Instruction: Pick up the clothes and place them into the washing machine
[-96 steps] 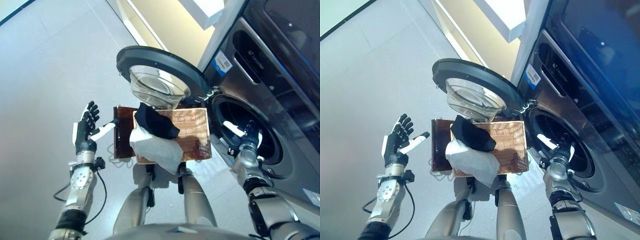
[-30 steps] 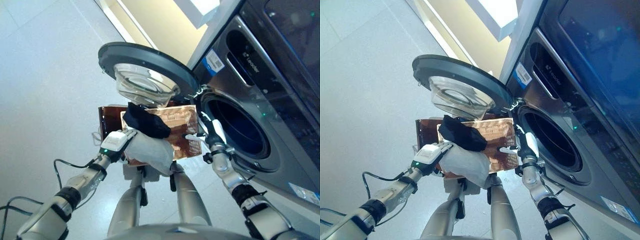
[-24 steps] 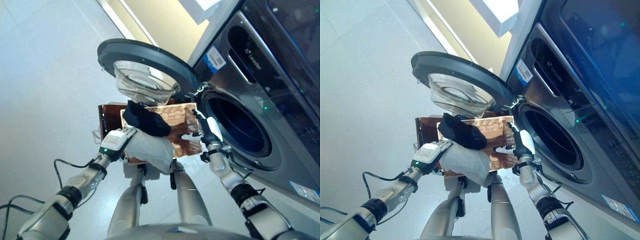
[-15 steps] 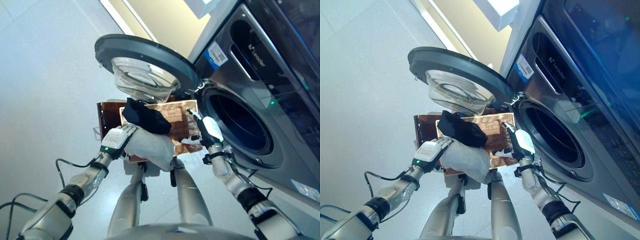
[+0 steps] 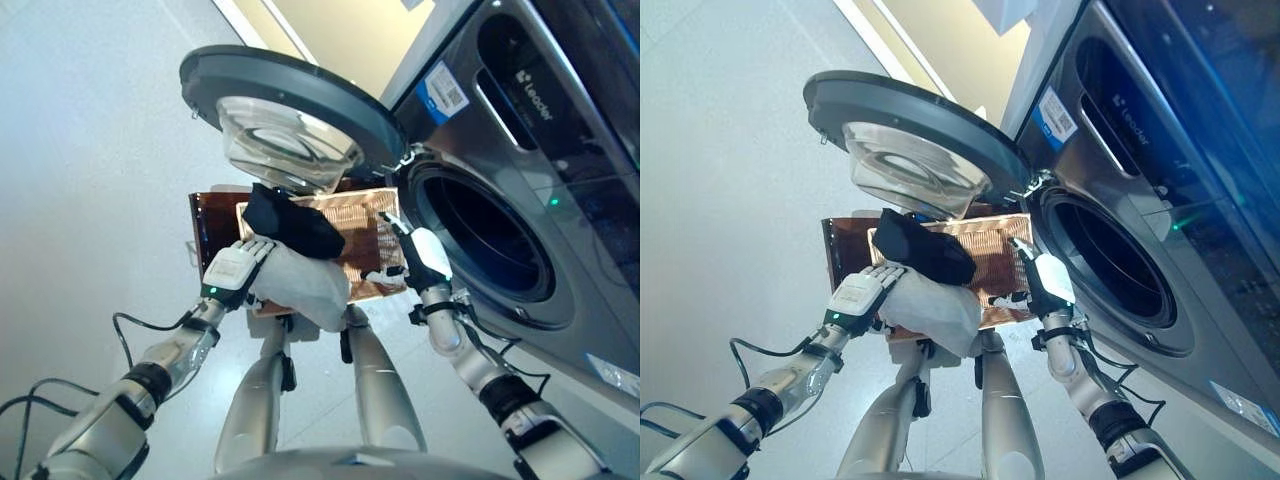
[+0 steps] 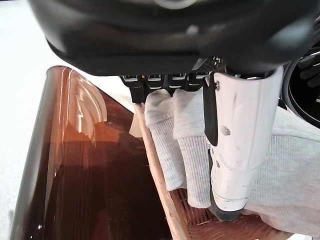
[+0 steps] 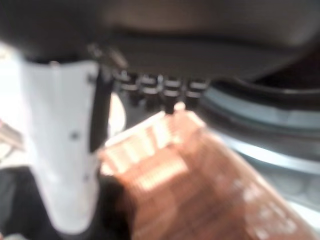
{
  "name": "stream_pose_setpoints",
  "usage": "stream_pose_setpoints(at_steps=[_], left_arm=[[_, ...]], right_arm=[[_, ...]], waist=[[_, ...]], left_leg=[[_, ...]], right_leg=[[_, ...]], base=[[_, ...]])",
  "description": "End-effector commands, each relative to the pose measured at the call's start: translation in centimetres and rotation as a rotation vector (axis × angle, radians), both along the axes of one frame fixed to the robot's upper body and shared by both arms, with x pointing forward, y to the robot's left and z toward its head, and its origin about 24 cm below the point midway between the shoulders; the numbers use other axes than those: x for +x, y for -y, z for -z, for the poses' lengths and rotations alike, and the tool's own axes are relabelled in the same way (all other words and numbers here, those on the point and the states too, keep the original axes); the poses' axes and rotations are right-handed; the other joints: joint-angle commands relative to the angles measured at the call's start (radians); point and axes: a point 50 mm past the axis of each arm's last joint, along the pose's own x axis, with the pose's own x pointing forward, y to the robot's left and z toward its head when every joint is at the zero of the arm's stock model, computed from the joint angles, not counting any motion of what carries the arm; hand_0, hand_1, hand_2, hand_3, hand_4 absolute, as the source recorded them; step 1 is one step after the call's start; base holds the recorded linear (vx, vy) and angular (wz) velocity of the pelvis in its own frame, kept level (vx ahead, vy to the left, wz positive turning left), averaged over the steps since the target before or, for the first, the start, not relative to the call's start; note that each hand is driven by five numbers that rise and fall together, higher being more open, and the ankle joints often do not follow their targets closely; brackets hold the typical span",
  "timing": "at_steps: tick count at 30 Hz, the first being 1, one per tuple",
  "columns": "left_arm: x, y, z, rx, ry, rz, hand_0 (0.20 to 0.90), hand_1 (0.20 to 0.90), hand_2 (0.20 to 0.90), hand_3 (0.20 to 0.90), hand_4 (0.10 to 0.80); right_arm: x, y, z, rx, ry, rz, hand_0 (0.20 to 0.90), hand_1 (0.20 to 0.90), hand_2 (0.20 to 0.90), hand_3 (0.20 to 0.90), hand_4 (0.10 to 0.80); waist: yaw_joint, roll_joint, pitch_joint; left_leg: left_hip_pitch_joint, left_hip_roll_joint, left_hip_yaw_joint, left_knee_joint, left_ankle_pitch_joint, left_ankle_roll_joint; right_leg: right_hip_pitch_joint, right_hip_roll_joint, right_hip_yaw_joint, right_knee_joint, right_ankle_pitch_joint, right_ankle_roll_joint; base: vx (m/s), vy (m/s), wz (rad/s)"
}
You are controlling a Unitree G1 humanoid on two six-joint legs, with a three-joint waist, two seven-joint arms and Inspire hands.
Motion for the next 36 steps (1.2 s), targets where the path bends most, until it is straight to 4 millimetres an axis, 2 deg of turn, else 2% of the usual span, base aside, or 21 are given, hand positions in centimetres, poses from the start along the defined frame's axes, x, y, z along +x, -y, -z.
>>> stream_pose_setpoints(at_steps=[1, 8, 9, 10, 12, 13, 14, 36], left_arm=[[-1.0, 2.6, 1.5, -0.035, -0.069, 0.067, 0.900, 0.900, 0.900, 0.900, 0.800], [-0.8, 2.1, 1.9, 0.017, -0.094, 0.049, 0.900, 0.900, 0.900, 0.900, 0.800], [-0.8, 2.1, 1.9, 0.025, -0.099, 0.045, 0.862, 0.862, 0.862, 0.862, 0.773], [-0.8, 2.0, 2.0, 0.036, -0.102, 0.041, 0.757, 0.757, 0.757, 0.757, 0.698], [-0.8, 1.7, 2.1, 0.052, -0.112, 0.029, 0.491, 0.491, 0.491, 0.491, 0.508], [-0.7, 1.7, 2.1, 0.055, -0.112, 0.026, 0.222, 0.222, 0.222, 0.222, 0.316], [-0.6, 1.7, 1.9, 0.053, -0.108, 0.024, 0.200, 0.200, 0.200, 0.200, 0.300], [-1.0, 1.2, 2.1, 0.022, -0.124, -0.003, 0.200, 0.200, 0.200, 0.200, 0.300]], right_arm=[[-0.2, 0.0, -2.9, 0.066, 0.172, -0.015, 0.900, 0.900, 0.900, 0.900, 0.800], [-0.3, 0.4, -3.3, 0.064, 0.188, -0.005, 0.900, 0.900, 0.900, 0.900, 0.800], [-0.3, 0.5, -3.3, 0.063, 0.187, -0.004, 0.900, 0.900, 0.900, 0.900, 0.800], [-0.3, 0.5, -3.4, 0.065, 0.188, -0.004, 0.900, 0.900, 0.900, 0.900, 0.800], [-0.4, 0.6, -3.4, 0.058, 0.186, -0.001, 0.900, 0.900, 0.900, 0.900, 0.800], [-0.4, 0.7, -3.3, 0.058, 0.182, 0.003, 0.900, 0.900, 0.900, 0.900, 0.800], [-0.4, 0.7, -3.4, 0.059, 0.183, 0.003, 0.900, 0.900, 0.900, 0.900, 0.800], [-0.4, 0.8, -2.7, 0.067, 0.153, 0.022, 0.900, 0.900, 0.900, 0.900, 0.800]], waist=[[-0.019, -0.035, -0.038], [-0.025, -0.040, -0.029], [-0.026, -0.040, -0.029], [-0.027, -0.040, -0.029], [-0.028, -0.041, -0.030], [-0.029, -0.040, -0.030], [-0.030, -0.040, -0.031], [-0.026, -0.031, -0.065]], left_leg=[[-0.111, -0.019, -0.018, 0.149, -0.107, -0.038], [-0.131, -0.014, -0.022, 0.157, -0.105, -0.039], [-0.134, -0.014, -0.023, 0.159, -0.105, -0.039], [-0.137, -0.014, -0.023, 0.160, -0.105, -0.039], [-0.140, -0.013, -0.024, 0.160, -0.104, -0.039], [-0.141, -0.013, -0.025, 0.160, -0.104, -0.039], [-0.143, -0.013, -0.025, 0.161, -0.104, -0.039], [-0.138, -0.014, -0.023, 0.153, -0.108, -0.039]], right_leg=[[0.014, -0.018, -0.071, -0.146, 0.126, -0.014], [-0.004, -0.016, -0.072, -0.142, 0.132, -0.015], [-0.006, -0.016, -0.073, -0.140, 0.131, -0.015], [-0.007, -0.015, -0.073, -0.139, 0.132, -0.015], [-0.009, -0.015, -0.072, -0.140, 0.133, -0.014], [-0.010, -0.015, -0.073, -0.139, 0.133, -0.015], [-0.013, -0.015, -0.073, -0.138, 0.132, -0.014], [-0.015, -0.015, -0.073, -0.137, 0.126, -0.015]], base=[[0.000, 0.000, 0.00], [0.000, 0.000, 0.00], [0.000, 0.000, 0.00], [0.000, 0.000, 0.00], [0.000, 0.000, 0.00], [0.000, 0.000, 0.00], [0.000, 0.000, 0.00], [0.000, 0.000, 0.00]])
